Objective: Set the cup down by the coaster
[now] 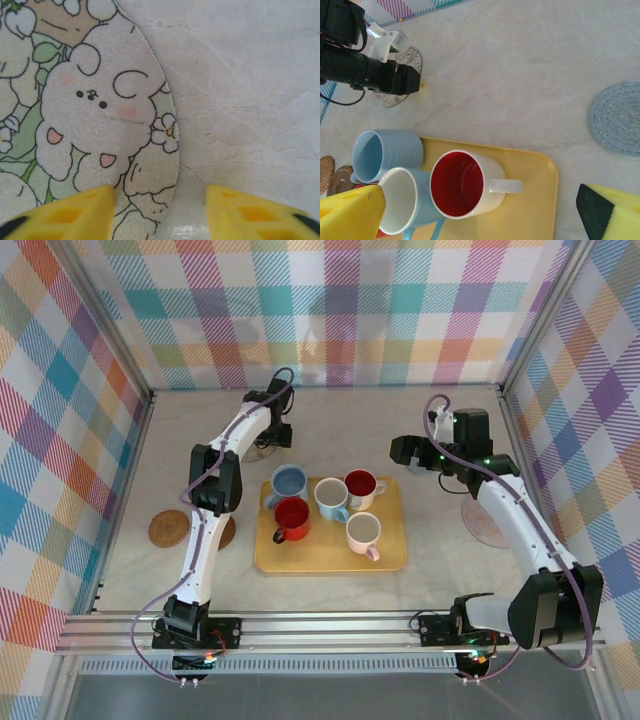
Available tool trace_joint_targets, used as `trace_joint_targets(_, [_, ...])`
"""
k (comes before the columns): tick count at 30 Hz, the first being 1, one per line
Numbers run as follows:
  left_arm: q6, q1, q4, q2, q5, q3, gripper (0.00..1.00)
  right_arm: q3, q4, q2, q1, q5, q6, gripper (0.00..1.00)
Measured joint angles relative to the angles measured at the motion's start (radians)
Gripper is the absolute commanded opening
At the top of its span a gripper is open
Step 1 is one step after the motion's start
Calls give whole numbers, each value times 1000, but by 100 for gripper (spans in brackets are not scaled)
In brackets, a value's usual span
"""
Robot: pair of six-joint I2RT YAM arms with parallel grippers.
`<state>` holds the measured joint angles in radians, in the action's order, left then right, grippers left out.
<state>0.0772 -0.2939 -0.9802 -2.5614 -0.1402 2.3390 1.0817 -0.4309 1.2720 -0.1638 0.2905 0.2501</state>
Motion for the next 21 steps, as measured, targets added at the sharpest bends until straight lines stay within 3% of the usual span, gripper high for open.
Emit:
trace_joint_targets(7, [30, 9, -27, -5, -40, 11, 0, 51, -12, 68, -8, 59, 2, 99])
trace_joint_targets(21, [-45, 11, -10, 11, -30, -12, 0, 56, -34, -23, -82, 39, 58, 99])
